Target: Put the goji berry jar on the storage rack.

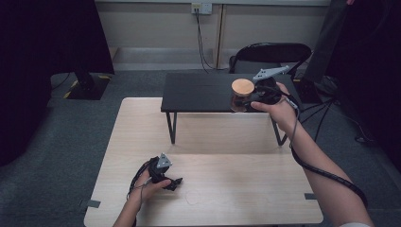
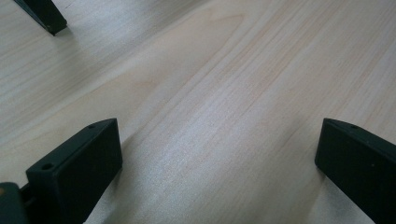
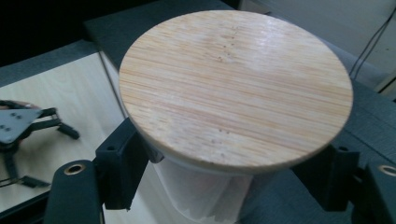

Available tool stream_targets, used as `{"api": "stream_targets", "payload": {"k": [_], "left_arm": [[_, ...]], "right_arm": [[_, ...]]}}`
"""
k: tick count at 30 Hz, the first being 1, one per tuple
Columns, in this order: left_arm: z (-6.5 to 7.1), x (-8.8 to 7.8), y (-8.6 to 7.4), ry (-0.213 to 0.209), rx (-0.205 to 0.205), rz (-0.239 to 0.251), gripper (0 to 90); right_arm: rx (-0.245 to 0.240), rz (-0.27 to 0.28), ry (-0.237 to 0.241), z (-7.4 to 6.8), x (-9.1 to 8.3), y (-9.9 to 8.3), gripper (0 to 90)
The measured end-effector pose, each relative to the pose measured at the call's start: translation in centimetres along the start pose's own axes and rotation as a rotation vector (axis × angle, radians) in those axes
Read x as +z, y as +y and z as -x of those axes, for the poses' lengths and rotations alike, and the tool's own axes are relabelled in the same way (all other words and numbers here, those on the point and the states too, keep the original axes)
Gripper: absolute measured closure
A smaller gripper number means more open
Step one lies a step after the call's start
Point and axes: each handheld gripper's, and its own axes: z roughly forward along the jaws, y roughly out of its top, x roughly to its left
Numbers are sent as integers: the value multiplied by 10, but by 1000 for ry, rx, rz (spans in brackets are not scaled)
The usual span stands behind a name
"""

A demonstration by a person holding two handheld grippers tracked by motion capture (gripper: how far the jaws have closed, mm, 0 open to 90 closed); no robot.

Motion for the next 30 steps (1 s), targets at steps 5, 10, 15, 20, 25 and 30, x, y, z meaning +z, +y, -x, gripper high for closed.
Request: {"api": "stream_targets", "payload": {"k": [5,10,15,20,25,30], "left_arm": [[0,0,0,0,0,0,0],[0,0,0,-1,0,0,0],[0,0,0,-1,0,0,0],[0,0,0,-1,0,0,0],[0,0,0,-1,0,0,0],[0,0,0,-1,0,-1,0]], "right_arm": [[14,-18,-32,7,15,4,255],[44,-20,-38,18,25,4,255],[70,-7,-32,28,29,-1,255],[81,-17,-28,33,30,2,254],[80,-2,-28,33,30,-2,254],[77,0,-31,32,30,-3,254]]}}
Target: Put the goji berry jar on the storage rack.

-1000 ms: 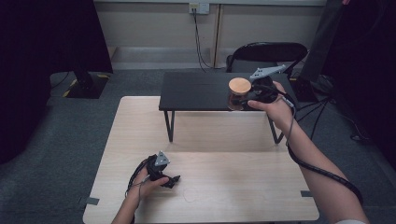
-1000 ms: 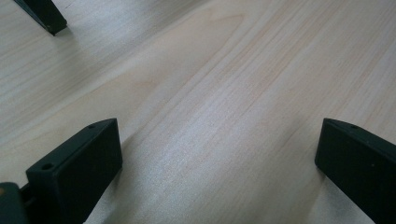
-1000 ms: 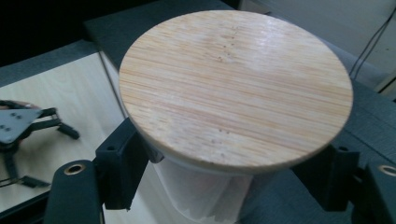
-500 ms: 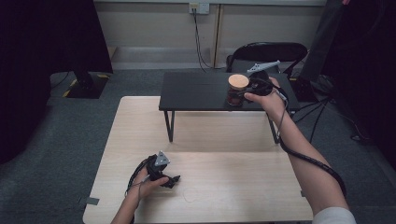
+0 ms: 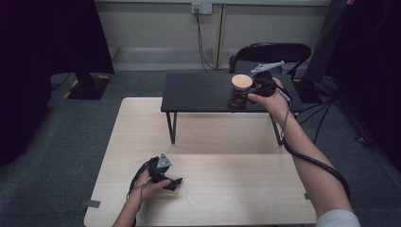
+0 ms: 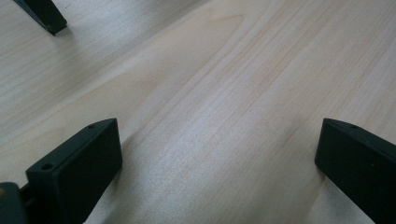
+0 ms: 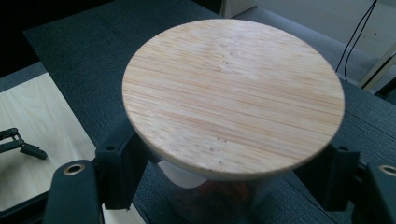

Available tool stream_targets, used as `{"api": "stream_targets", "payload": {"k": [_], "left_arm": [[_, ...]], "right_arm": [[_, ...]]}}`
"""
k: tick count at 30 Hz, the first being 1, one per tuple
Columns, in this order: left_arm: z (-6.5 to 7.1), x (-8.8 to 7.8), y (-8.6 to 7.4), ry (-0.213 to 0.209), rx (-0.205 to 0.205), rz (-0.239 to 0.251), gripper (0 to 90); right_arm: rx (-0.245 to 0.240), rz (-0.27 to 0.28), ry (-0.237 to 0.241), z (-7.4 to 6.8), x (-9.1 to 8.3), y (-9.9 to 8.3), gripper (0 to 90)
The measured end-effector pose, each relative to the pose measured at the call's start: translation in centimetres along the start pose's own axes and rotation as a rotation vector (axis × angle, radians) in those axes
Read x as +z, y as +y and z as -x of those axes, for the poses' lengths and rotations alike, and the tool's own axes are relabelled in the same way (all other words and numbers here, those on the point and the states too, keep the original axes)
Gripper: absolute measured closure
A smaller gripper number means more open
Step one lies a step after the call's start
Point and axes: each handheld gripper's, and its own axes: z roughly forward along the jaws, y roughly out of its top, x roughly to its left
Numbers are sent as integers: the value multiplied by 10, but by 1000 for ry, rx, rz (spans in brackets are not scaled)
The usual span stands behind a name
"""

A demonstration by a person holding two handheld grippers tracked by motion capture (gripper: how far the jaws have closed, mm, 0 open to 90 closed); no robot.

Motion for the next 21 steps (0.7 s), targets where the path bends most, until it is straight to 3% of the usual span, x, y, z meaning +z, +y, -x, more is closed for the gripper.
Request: {"api": "stream_targets", "payload": {"k": [5,14,21], "left_arm": [[0,0,0,0,0,-1,0],[0,0,0,0,-1,1,0],[0,0,0,0,-3,2,0]], "right_arm": [[9,-2,8,1,0,0,234],[14,-8,17,-5,-6,-5,23],[6,8,5,-15,-21,-17,5]]}}
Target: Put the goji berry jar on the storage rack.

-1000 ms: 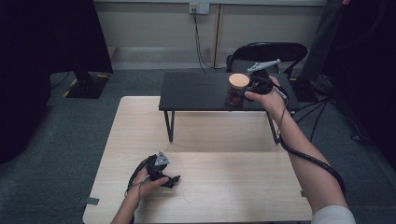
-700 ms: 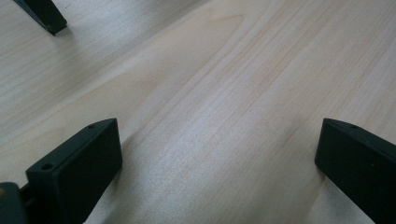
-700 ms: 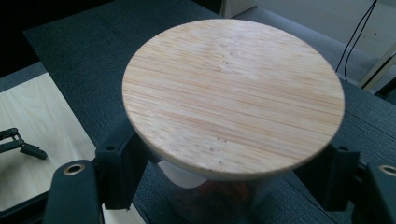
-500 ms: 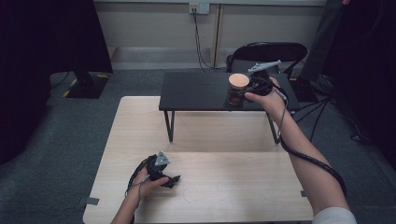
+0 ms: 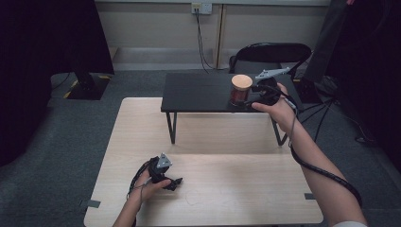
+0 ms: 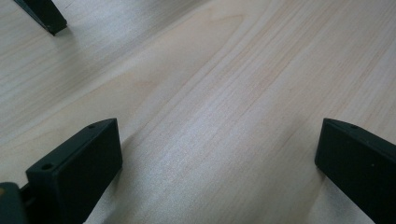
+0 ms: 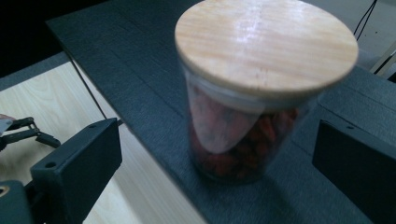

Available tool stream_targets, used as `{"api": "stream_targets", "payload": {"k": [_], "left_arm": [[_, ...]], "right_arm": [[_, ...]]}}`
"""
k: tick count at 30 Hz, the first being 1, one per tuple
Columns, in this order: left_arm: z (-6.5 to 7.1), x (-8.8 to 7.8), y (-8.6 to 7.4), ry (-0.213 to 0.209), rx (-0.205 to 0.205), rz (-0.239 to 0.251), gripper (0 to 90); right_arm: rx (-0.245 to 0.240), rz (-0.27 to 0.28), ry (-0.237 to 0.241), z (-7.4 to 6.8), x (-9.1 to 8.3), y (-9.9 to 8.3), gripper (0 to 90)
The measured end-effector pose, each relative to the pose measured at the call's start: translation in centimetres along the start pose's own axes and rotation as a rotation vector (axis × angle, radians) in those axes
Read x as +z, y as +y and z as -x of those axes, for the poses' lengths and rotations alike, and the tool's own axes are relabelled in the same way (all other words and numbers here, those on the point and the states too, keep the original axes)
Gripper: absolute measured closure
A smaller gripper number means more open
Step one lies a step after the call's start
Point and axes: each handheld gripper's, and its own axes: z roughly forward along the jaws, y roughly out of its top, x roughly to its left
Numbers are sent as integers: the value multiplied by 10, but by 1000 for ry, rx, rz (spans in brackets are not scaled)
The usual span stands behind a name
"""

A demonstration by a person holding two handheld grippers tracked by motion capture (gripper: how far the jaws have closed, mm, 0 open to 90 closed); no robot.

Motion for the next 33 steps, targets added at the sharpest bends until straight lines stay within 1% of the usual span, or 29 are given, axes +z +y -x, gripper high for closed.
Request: {"api": "stream_targets", "payload": {"k": [2,4,6,9,12,15,19,23,24,28,33], "left_arm": [[0,0,0,0,0,0,0],[0,0,0,0,0,0,0],[0,0,0,0,1,-1,0],[0,0,0,0,1,-1,0],[0,0,0,0,1,-1,0],[0,0,0,0,2,-1,0],[0,0,0,0,2,-1,0],[0,0,0,0,2,-2,0],[0,0,0,0,2,-2,0],[0,0,0,0,2,-2,0],[0,0,0,0,1,-2,0]], "right_arm": [[-2,6,13,0,-4,-4,5],[-4,13,15,-2,-9,-9,5],[-18,16,20,-4,-13,-12,5],[-18,20,23,-9,-18,-18,5],[-32,24,29,-13,-22,-23,5],[-30,41,40,-17,-27,-30,4],[-38,49,38,-22,-32,-39,4],[-44,50,59,-26,-36,-49,4],[-50,51,60,-28,-37,-52,4],[-50,49,77,-35,-40,-69,4],[-38,32,117,-39,-37,-96,4]]}}
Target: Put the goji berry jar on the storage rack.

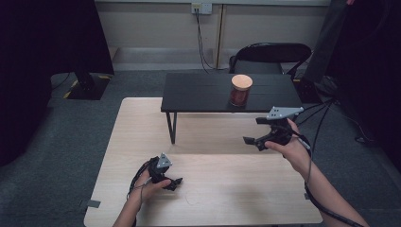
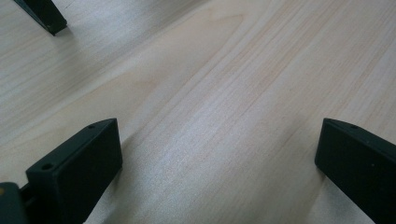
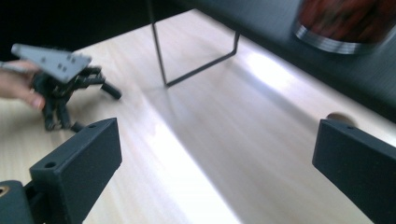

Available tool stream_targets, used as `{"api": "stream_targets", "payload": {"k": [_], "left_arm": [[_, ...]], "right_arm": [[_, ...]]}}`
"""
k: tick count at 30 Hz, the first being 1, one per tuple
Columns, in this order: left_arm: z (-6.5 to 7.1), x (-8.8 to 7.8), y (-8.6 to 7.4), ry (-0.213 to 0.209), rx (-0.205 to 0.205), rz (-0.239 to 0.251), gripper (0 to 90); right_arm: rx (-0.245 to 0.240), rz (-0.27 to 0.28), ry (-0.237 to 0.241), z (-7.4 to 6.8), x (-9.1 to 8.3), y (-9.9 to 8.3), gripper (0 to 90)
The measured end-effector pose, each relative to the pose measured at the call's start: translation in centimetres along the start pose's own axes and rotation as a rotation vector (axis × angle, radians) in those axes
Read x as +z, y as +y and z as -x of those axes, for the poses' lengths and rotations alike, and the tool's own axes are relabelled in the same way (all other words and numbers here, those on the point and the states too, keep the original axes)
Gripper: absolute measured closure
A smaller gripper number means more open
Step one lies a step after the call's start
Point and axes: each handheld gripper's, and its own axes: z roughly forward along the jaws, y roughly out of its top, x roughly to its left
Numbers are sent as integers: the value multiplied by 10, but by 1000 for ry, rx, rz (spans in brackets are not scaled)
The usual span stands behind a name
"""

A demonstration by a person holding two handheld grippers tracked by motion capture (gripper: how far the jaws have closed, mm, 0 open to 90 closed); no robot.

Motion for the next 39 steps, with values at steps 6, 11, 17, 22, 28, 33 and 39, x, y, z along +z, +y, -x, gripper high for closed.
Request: {"api": "stream_targets", "payload": {"k": [6,11,17,22,28,33,39], "left_arm": [[0,0,0,0,0,0,0],[0,0,0,0,0,0,0],[0,0,0,0,0,0,0],[0,0,0,0,0,0,0],[0,0,0,0,0,0,0],[0,0,0,0,0,0,0],[0,0,0,0,0,0,0]], "right_arm": [[14,-20,13,-5,7,-29,4],[29,-27,10,-10,13,-54,4],[38,-19,2,-17,18,-79,4],[53,-30,-20,-23,25,-104,4],[64,-57,-33,-25,31,-123,4],[76,-81,-23,-24,34,-137,4],[80,-129,-20,-22,39,-147,4]]}}
